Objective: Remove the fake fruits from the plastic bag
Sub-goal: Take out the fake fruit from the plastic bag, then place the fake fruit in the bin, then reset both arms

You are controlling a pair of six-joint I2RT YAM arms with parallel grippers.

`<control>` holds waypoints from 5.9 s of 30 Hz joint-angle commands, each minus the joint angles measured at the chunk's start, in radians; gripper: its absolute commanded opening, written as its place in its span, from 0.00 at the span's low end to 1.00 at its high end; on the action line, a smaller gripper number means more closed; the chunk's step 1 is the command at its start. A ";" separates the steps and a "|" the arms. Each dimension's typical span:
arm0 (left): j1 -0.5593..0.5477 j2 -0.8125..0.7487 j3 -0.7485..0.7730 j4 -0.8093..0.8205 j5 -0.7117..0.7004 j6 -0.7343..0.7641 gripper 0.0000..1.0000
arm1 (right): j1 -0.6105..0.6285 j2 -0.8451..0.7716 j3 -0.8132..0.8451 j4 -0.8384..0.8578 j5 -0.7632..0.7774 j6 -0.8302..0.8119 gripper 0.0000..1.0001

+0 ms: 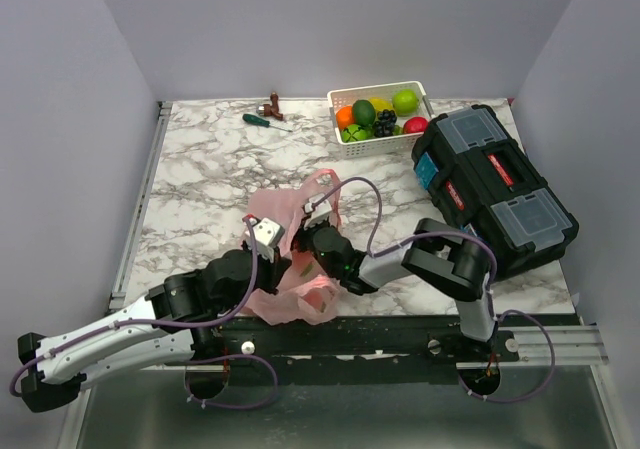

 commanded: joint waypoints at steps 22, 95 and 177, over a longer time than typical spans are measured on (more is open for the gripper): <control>-0.004 0.061 -0.015 0.102 -0.214 0.012 0.00 | 0.006 -0.740 -0.221 -0.626 -0.238 0.270 0.17; 0.520 0.285 0.225 0.249 -0.319 0.386 0.70 | -0.788 0.466 1.435 -1.219 -0.101 0.078 0.12; 0.519 -0.221 0.803 -0.151 0.032 0.333 0.99 | -0.789 -1.372 0.636 -1.699 -0.212 0.067 1.00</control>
